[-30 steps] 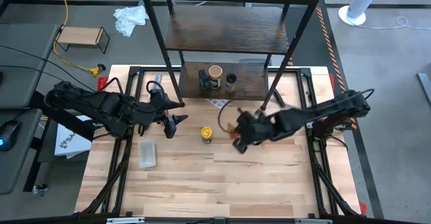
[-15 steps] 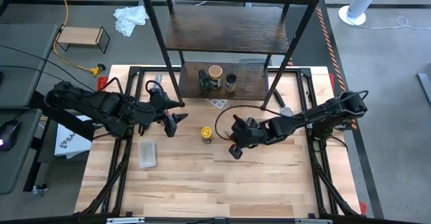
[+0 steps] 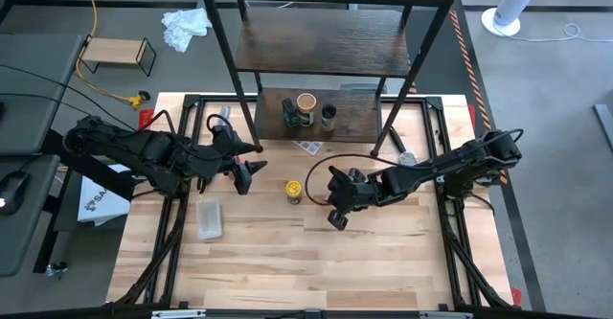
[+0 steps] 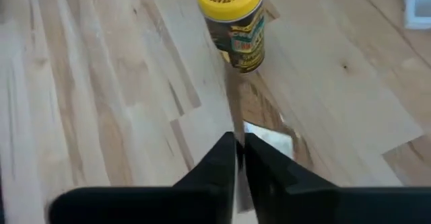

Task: Shelf spices
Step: Remove the seasoning bag from the bottom shelf, then remove the black seasoning bottle from the bottom shelf

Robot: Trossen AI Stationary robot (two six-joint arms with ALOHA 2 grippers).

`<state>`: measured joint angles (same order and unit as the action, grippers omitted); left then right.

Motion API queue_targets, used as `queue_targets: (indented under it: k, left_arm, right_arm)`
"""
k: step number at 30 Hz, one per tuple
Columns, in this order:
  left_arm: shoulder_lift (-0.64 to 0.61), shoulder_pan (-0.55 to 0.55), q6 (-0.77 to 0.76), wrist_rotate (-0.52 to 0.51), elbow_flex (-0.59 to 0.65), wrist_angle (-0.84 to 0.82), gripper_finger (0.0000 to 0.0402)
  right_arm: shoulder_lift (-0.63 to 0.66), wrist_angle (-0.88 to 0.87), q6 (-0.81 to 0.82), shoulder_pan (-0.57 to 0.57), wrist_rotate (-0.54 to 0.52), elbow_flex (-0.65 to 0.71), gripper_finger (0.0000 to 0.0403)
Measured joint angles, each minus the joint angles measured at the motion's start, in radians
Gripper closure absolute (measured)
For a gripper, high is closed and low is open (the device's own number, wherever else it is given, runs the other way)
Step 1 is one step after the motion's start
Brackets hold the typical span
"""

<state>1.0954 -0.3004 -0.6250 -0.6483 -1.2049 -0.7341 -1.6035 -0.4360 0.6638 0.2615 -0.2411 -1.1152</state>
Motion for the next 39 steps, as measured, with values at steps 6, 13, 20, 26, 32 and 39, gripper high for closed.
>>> queue_targets:
  k: [6, 13, 20, 26, 32, 39]
  left_arm:
    - [0.000, 0.000, 0.000, -0.003, 0.000, -0.001, 0.0145]
    - [0.000, 0.000, 0.000, -0.004, 0.000, -0.002, 0.0145]
    - [0.000, 0.000, 0.000, -0.004, 0.000, -0.003, 0.0145]
    - [0.000, 0.000, 0.000, -0.005, 0.000, -0.002, 0.0145]
    - [0.000, 0.000, 0.000, -0.009, 0.000, -0.002, 0.0145]
    - [0.000, 0.000, 0.000, -0.002, 0.000, -0.002, 0.0145]
  right_arm:
    - [0.000, 0.001, 0.004, 0.001, 0.007, 0.000, 0.0290]
    - [0.011, -0.018, 0.005, -0.001, -0.045, -0.010, 0.0241]
    - [0.013, -0.159, -0.037, -0.008, -0.084, -0.076, 0.0237]
    - [0.014, -0.315, -0.088, -0.038, -0.235, -0.236, 0.0237]
    - [0.014, -0.265, -0.125, -0.155, -0.352, -0.312, 0.0236]
    - [0.014, -0.215, -0.072, -0.308, -0.265, -0.312, 0.0211]
